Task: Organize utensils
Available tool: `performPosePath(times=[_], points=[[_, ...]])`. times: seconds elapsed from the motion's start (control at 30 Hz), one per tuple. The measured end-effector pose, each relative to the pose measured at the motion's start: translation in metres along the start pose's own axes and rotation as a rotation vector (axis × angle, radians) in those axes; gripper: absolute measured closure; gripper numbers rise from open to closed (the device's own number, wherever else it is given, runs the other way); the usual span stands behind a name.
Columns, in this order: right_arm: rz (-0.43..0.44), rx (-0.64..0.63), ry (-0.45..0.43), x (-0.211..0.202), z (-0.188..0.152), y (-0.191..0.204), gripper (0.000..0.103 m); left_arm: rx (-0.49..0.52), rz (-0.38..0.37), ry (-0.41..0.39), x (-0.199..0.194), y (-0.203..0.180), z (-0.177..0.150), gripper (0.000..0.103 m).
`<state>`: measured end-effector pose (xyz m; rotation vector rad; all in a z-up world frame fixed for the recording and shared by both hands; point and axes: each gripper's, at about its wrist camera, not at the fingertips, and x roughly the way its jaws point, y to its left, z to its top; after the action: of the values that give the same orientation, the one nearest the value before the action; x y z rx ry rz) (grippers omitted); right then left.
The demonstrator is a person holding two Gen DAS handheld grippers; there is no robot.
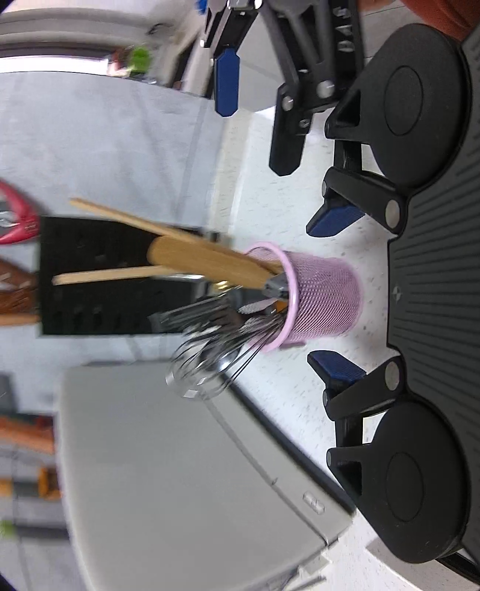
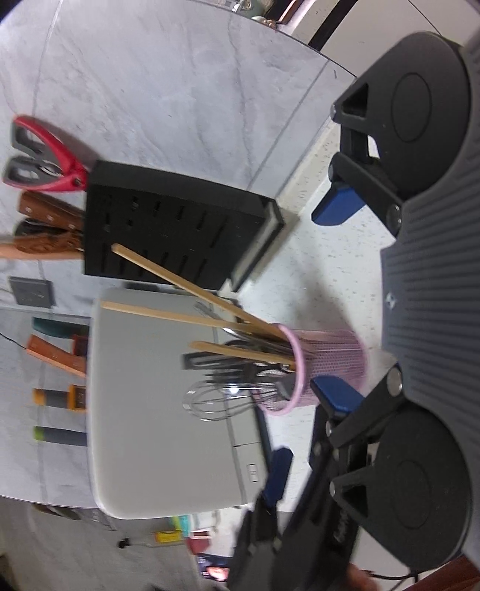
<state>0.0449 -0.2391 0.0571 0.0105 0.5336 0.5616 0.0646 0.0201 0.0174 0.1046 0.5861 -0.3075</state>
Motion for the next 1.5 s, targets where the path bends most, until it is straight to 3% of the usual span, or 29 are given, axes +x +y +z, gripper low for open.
performPosePath(times=[0.13,0.27,0.43,0.63,1.17,1.3,1.5], points=[[-0.010,0.026,-0.081,-0.016,0.004,0.002,0.008,-0.028,0.044,-0.114,-0.028,-0.003,-0.009,0.020],[-0.047,0.040,-0.153,-0.033,0.004,0.007,0.006,-0.053,0.063,-0.148,-0.040,-0.002,-0.014,0.014],[-0.057,0.077,-0.179,-0.050,-0.001,0.014,0.003,-0.006,0.132,-0.163,-0.052,-0.011,-0.023,0.003],[-0.116,0.104,-0.141,-0.057,-0.017,0.026,0.003,0.005,0.165,-0.159,-0.055,-0.017,-0.036,0.000],[-0.105,0.264,0.046,-0.042,-0.049,0.015,0.003,0.022,0.165,-0.044,-0.039,-0.017,-0.052,0.000],[-0.100,0.308,0.056,-0.042,-0.051,0.008,0.003,0.009,0.171,-0.016,-0.036,-0.014,-0.053,0.000],[-0.101,0.256,0.050,-0.042,-0.049,0.015,0.003,-0.001,0.162,-0.011,-0.036,-0.013,-0.053,0.000]])
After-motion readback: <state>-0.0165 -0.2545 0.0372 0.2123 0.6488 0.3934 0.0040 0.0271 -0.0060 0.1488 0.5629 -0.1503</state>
